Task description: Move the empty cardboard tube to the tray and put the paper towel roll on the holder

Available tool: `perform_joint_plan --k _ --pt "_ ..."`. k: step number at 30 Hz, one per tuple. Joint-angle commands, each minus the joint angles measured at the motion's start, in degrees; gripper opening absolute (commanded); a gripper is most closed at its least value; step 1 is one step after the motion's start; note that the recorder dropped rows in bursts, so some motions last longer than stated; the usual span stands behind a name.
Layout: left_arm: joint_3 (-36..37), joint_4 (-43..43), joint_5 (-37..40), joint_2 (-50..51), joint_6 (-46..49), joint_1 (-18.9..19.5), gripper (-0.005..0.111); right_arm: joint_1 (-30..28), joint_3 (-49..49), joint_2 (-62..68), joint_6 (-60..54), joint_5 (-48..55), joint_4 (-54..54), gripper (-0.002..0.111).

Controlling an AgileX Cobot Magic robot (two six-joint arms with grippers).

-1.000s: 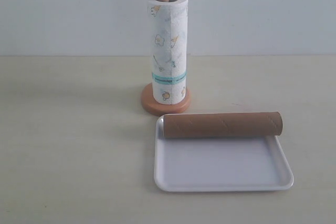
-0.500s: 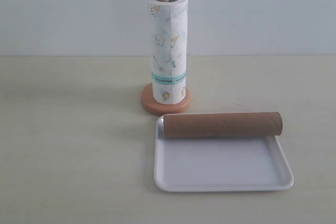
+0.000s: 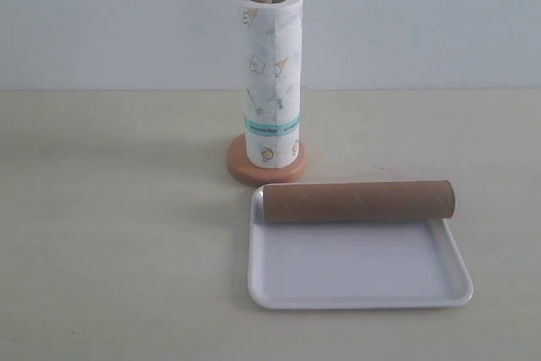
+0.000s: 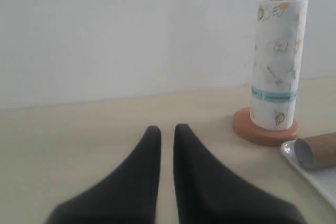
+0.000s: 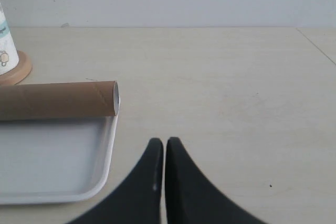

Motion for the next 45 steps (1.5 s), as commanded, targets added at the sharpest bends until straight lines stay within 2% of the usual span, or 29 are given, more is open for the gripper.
perform_joint_plan --k 1,3,9,13,18,25,45 --pt "4.01 -0.68 -3.18 -0.55 -3.74 4.16 0.009 0.02 -0.03 -0.28 0.23 -0.66 -0.32 0.001" --pt "4.01 -0.68 0.71 -0.55 -4.28 6.12 0.009 0.02 -0.03 -0.28 0.23 -0.66 -0.32 0.001" --pt "4.01 -0.43 2.39 -0.55 -2.83 8.92 0.009 0.02 -0.03 -0.28 0.23 -0.66 -0.32 0.001" --pt "4.01 -0.04 6.63 -0.55 0.17 8.92 0.009 0.02 -0.03 -0.28 0.23 -0.66 -0.32 0.001" --pt "4.01 -0.14 6.63 -0.55 0.05 8.92 0.009 0.02 -0.03 -0.28 0.23 -0.66 -0.32 0.001" --pt "4.01 -0.24 6.63 -0.55 -5.94 8.92 0.009 0.02 -0.03 -0.28 0.23 -0.66 -0.32 0.001" --pt "4.01 -0.24 6.63 -0.55 -6.34 8.92 0.009 0.02 -0.03 -0.28 0.23 -0.66 -0.32 0.001"
